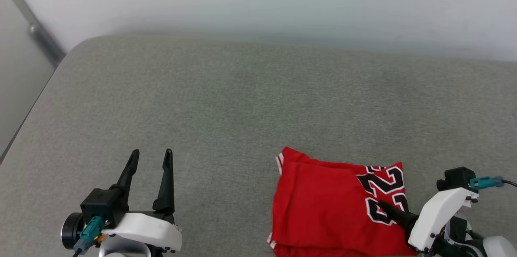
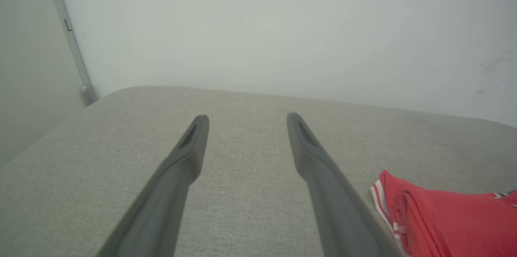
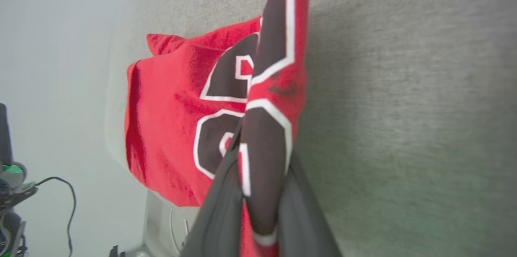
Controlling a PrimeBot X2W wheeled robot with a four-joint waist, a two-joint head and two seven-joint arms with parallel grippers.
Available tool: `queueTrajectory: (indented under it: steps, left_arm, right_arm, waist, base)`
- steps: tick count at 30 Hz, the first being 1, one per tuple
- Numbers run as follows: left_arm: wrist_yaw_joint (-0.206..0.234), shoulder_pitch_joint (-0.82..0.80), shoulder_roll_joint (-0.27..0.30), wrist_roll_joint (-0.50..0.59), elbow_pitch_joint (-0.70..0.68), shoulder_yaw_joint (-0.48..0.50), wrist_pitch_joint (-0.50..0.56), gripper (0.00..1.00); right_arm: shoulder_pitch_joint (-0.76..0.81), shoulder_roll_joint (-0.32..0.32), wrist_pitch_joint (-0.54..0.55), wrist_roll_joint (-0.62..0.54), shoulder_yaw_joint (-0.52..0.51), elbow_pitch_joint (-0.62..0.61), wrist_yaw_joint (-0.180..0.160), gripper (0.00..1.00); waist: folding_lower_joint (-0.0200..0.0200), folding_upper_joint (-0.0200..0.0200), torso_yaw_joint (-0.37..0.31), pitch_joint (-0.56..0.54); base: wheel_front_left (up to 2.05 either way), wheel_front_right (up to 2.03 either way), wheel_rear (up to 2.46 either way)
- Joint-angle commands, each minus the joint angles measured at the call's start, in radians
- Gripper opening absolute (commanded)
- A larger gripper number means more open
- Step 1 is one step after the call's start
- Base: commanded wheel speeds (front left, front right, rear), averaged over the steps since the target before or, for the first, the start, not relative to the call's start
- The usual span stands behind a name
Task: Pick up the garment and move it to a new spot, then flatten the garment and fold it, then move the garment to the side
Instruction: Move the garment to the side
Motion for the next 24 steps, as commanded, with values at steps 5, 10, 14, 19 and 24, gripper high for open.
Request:
queueTrajectory:
  steps: [5,10,14,19,24]
  left_arm:
    - [0.017,0.032,-0.001,0.002,-0.017,0.012,-0.004,1.0]
    - [0.026,0.062,0.015,0.008,-0.045,0.029,-0.004,1.0]
    - [0.03,0.066,0.021,0.012,-0.07,0.033,-0.004,1.0]
    - [0.025,0.031,0.026,0.023,-0.099,0.031,-0.002,1.0]
    - [0.002,-0.039,0.04,0.043,-0.114,0.017,0.009,1.0]
  right_arm:
    - [-0.027,-0.07,-0.061,-0.253,0.06,0.032,0.0,0.0]
    - [-0.059,-0.079,-0.079,-0.432,0.043,0.063,-0.001,0.0]
    - [-0.108,-0.087,-0.104,-0.535,0.039,0.073,-0.001,0.0]
    - [-0.198,-0.089,-0.157,-0.602,0.036,0.104,-0.001,0.0]
    - [-0.292,-0.091,-0.222,-0.656,-0.013,0.137,-0.001,0.0]
  waist:
    - [-0.0001,-0.0001,-0.076,-0.043]
    - [-0.0001,-0.0001,-0.178,-0.046]
    - [-0.0001,-0.0001,-0.279,-0.022]
    - [-0.0001,-0.0001,-0.401,0.038]
    - [-0.0001,-0.0001,-0.46,0.122]
  base:
    - [0.0,0.0,0.0]
    - [0.0,0.0,0.0]
    - [0.0,0.0,0.0]
    - [0.0,0.0,0.0]
    - [0.0,0.0,0.0]
